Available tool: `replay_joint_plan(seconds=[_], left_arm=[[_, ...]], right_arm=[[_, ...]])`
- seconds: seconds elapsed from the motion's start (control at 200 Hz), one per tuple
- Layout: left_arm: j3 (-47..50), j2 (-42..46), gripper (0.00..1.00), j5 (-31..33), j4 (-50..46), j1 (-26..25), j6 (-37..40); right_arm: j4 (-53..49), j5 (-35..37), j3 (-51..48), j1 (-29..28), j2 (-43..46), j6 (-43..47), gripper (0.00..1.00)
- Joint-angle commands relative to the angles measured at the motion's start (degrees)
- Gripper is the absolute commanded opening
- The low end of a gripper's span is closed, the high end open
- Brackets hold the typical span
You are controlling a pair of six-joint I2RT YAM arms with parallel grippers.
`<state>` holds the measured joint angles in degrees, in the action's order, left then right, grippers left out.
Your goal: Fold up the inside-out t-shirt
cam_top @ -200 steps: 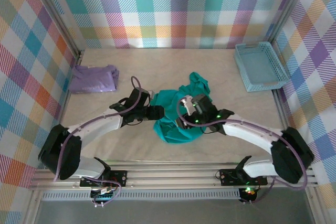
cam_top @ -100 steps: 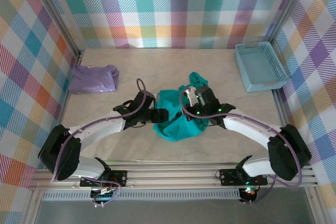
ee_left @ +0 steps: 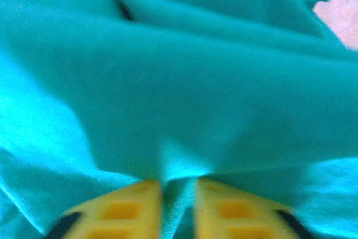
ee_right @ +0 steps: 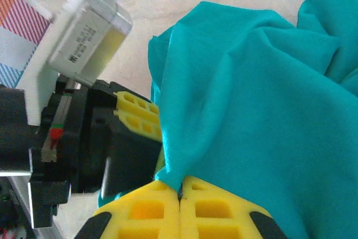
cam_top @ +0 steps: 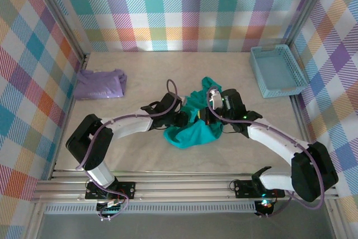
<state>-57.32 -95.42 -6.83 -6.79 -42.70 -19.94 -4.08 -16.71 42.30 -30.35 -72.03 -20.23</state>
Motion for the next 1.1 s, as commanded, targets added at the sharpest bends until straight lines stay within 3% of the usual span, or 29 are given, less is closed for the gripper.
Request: replay_joint_plan(seconds=[0.0, 0.24, 0.435, 0.585, 0.73, 0.91, 1.095], left_arm=[[-1.73, 2.52, 0.0, -1.3, 2.29, 1.23, 0.46], [2.37, 13.69, 0.0, -11.67, -1.53, 5.91, -0.01], [3.11, 21.58, 0.0, -14.59, -5.58, 7.18, -0.62], [2.59, 25.84, 0.0, -17.41, -5.74, 7.5, -2.35], [0.54, 27.31, 0.0, -22.93, -4.15, 7.5, -4.08], [-0.85, 27.47, 0.0, -23.05, -6.04, 7.43, -2.97], [-0.78, 27.44, 0.0, -22.83, -6.66, 7.39, -2.84]], right_arm=[[-2.63, -1.63, 1.01, 1.54, 2.49, -2.09, 0.0], [-6.48, -1.91, 3.57, 1.87, 5.91, 3.42, 0.02], [-8.48, -3.86, 5.55, 1.92, 7.16, 6.0, 0.02], [-12.14, -1.34, 7.12, 1.87, 7.81, 8.07, 0.05], [-11.24, -0.96, 7.01, 0.95, 9.16, 13.99, 0.21], [-8.42, 2.21, 6.21, -4.4, 8.98, 21.58, 0.48], [-8.49, 4.1, 7.66, -8.99, 5.3, 28.16, 0.66]])
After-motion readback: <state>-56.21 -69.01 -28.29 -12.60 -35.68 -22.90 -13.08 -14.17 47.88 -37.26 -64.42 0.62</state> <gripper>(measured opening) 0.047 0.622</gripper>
